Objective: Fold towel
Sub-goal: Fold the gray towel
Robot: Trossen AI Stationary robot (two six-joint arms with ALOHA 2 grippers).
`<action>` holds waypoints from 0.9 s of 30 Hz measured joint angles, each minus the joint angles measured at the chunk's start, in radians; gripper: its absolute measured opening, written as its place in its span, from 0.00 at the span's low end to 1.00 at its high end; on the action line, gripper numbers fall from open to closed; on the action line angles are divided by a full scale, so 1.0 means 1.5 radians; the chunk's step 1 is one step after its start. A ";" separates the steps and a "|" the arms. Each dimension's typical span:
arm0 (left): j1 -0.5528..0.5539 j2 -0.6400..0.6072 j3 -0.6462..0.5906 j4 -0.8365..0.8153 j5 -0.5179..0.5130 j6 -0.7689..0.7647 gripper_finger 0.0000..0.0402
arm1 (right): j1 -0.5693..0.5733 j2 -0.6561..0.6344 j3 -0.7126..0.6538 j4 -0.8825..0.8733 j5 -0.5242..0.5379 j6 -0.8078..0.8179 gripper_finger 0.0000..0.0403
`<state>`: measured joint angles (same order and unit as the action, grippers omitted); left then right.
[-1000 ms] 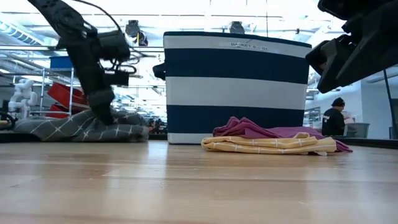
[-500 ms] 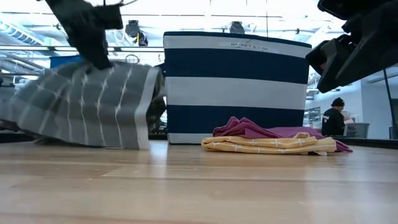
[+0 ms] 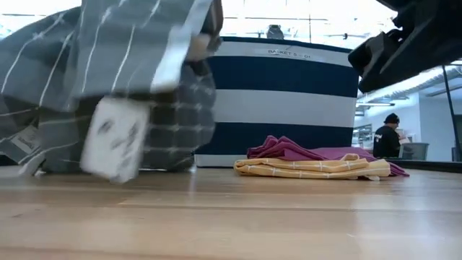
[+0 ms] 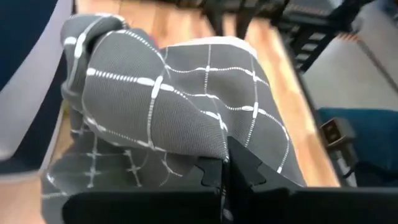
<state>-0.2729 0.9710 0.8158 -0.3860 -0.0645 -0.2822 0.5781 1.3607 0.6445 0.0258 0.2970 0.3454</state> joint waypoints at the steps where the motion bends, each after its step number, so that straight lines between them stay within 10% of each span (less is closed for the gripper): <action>1: -0.005 0.000 0.000 0.016 -0.003 0.005 0.00 | 0.000 0.005 0.000 0.016 0.000 -0.007 0.31; 14: -0.043 0.075 0.000 0.149 -0.136 0.089 0.00 | -0.005 0.119 0.000 0.334 0.000 -0.095 0.31; 27: -0.060 0.152 0.000 0.290 -0.180 0.162 0.01 | -0.034 0.217 0.000 0.403 0.035 -0.014 0.31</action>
<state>-0.3634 1.1984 0.8158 0.0486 -0.3352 -0.0393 0.5275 1.6863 0.6449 0.6300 0.3496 0.3243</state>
